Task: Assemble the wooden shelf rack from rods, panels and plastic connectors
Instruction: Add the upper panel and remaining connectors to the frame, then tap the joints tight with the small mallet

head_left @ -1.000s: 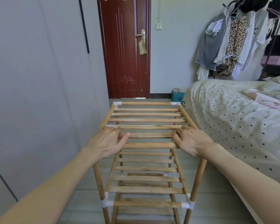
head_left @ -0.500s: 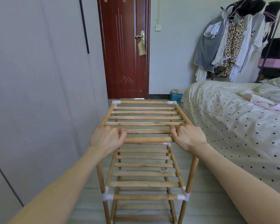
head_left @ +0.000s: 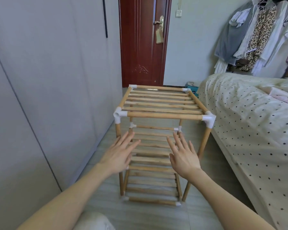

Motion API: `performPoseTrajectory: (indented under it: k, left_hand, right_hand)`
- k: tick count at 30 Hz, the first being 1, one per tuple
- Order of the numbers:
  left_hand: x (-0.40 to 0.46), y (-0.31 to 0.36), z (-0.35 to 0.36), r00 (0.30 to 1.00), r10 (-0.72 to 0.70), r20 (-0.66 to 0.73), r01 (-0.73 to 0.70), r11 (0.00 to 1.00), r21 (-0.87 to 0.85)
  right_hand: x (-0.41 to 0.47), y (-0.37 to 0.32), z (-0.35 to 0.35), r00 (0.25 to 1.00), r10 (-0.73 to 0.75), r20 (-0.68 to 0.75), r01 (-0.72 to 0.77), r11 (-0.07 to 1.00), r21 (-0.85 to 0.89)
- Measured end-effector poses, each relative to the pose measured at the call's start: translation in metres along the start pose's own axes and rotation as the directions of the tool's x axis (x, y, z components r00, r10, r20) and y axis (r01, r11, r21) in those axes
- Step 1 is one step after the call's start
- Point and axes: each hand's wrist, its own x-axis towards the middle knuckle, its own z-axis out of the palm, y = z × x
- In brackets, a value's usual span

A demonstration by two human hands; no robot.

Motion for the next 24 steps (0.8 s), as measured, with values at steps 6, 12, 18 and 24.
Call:
performPoseTrajectory:
  k: [6,12,18,24]
  left_hand:
    - [-0.062,-0.03,0.054,0.953,-0.181,0.244,0.223,0.962,-0.16]
    - [-0.125,-0.056,0.154,0.866,-0.276,0.417,0.382,0.903,-0.196]
    - [-0.154,-0.078,0.251,0.747,-0.296,0.596,0.443,0.89,-0.113]
    - [-0.156,-0.072,0.309,0.776,-0.31,0.55,0.343,0.938,0.045]
  right_hand:
    - [-0.005,-0.05,0.046,0.929,-0.12,0.35,0.089,0.991,0.103]
    - [0.019,-0.096,0.118,0.912,-0.183,0.366,0.18,0.983,0.042]
    - [0.053,-0.108,0.165,0.977,-0.141,0.161,0.132,0.989,0.067]
    - [0.053,-0.111,0.186,0.979,-0.16,-0.129,0.166,0.985,0.039]
